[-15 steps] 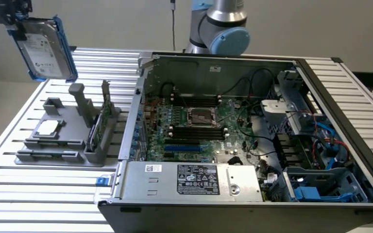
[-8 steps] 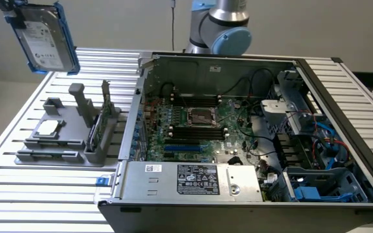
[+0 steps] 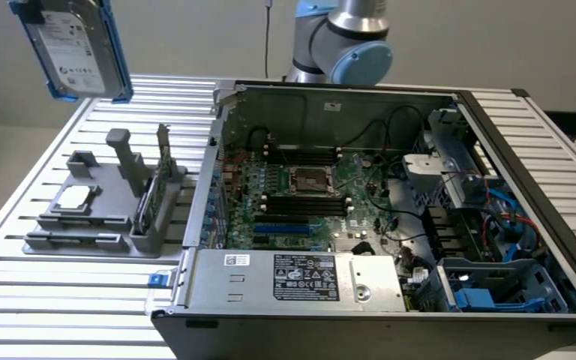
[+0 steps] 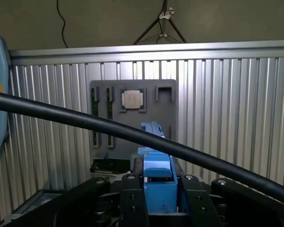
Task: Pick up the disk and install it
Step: 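Pick up the disk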
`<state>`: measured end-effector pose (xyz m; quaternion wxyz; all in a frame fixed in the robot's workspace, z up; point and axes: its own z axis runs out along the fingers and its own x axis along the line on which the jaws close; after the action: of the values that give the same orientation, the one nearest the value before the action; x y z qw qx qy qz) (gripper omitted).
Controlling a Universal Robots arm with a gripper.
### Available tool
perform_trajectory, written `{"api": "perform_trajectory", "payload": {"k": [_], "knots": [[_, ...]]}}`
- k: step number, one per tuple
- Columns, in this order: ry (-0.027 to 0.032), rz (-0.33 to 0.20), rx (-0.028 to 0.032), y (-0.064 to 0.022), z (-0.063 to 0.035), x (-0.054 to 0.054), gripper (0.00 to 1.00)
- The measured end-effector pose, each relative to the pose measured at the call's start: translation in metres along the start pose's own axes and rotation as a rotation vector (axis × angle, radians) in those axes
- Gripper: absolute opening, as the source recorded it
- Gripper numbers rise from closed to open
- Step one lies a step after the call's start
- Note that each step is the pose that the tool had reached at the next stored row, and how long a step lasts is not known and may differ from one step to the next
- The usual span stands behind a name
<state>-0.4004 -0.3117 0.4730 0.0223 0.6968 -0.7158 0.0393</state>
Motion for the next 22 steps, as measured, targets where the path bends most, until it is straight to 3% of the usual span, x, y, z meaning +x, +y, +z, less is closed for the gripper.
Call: {"api": "perform_trajectory", "payload": {"k": [11, 22], "knots": [[0.0000, 0.000, -0.0005, -0.0479, -0.0161, 0.020, 0.33], [0.0000, 0.000, -0.0016, -0.0984, -0.0216, 0.039, 0.33]]}}
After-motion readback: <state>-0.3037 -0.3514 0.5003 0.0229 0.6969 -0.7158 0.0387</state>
